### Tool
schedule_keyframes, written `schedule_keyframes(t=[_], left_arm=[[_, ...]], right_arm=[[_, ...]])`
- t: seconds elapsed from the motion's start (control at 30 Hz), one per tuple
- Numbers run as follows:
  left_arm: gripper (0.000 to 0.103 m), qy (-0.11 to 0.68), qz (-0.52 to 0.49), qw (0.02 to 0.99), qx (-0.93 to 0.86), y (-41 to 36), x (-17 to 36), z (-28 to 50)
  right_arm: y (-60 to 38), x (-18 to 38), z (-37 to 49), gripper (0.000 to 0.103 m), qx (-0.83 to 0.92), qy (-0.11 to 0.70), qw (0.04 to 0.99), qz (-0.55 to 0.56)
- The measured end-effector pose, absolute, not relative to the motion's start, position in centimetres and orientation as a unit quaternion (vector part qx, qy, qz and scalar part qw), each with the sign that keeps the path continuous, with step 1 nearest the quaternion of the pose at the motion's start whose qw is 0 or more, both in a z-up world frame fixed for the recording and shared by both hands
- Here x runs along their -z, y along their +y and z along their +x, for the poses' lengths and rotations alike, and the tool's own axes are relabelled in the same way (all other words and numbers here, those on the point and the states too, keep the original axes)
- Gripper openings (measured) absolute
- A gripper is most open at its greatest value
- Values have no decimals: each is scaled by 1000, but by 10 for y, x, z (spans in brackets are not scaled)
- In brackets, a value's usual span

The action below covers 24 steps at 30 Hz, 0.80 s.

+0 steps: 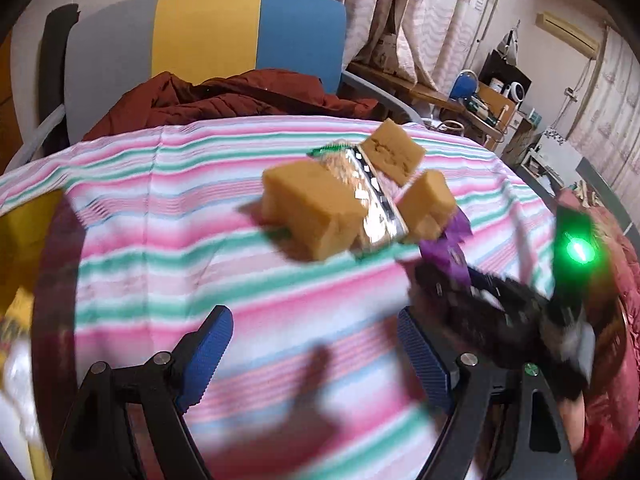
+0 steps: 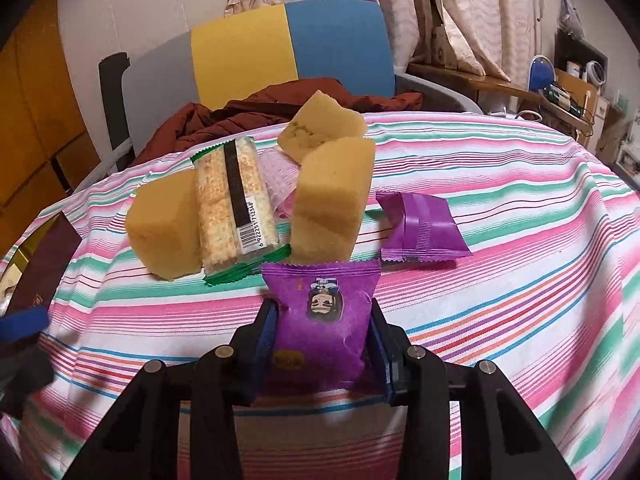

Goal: Organize objects
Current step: 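Grasp a yellow sponge cake block with the left tool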

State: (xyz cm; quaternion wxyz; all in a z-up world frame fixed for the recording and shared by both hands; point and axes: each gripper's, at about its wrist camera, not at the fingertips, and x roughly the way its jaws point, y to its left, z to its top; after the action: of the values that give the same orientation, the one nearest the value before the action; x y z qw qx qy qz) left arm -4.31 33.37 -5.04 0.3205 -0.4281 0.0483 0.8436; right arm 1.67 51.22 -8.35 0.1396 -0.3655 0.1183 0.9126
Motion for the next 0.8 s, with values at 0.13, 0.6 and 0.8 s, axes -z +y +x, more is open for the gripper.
schedule_keyframes(t=[0.13,0.6,0.8], left_arm=[[86,45,-431,302,-849,366,47,-70],[80,75,-399,290,-866,389,74,-109],[59,72,-382,336,-858,382,75,-101]], right_arm=[[514,84,17,44,-914,121,141,-361],[516,85,19,44,-916,134,137,-352],[516,85,19,44,-916,133,138,-353]])
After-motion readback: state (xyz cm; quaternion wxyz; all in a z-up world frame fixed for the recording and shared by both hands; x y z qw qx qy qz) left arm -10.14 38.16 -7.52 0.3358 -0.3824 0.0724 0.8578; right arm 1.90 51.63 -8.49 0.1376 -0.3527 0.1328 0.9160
